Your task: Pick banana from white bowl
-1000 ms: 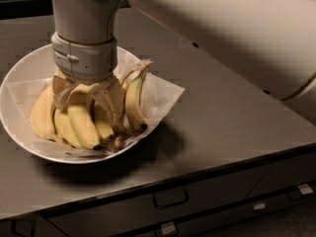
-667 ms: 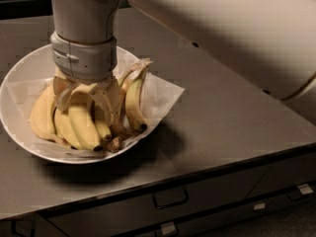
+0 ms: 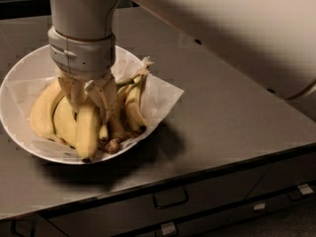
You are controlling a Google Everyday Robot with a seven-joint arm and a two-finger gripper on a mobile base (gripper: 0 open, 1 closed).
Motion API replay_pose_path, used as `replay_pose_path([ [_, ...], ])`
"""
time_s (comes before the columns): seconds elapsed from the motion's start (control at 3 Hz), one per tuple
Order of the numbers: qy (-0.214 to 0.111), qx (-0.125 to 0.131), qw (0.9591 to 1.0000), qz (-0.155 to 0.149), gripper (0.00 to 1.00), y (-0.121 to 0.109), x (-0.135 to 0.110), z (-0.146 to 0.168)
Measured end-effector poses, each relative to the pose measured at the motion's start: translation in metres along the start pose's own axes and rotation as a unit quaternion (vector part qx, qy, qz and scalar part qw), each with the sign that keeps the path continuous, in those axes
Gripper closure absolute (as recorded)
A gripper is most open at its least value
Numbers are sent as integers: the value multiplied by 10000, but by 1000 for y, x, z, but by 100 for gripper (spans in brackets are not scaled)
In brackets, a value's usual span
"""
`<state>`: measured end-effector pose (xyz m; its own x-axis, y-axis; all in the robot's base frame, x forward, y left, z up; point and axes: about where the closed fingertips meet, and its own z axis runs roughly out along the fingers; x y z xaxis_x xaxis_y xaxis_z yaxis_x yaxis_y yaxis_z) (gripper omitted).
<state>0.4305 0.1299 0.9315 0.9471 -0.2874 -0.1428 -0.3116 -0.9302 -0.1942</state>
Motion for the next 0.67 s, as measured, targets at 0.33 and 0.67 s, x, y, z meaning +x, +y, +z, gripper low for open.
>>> replay_pose_path([
  [0.33,258,112,9996,41,100,-1,-7,-16],
  [0.67,667,459,9965,222,100,10,-11,-36],
])
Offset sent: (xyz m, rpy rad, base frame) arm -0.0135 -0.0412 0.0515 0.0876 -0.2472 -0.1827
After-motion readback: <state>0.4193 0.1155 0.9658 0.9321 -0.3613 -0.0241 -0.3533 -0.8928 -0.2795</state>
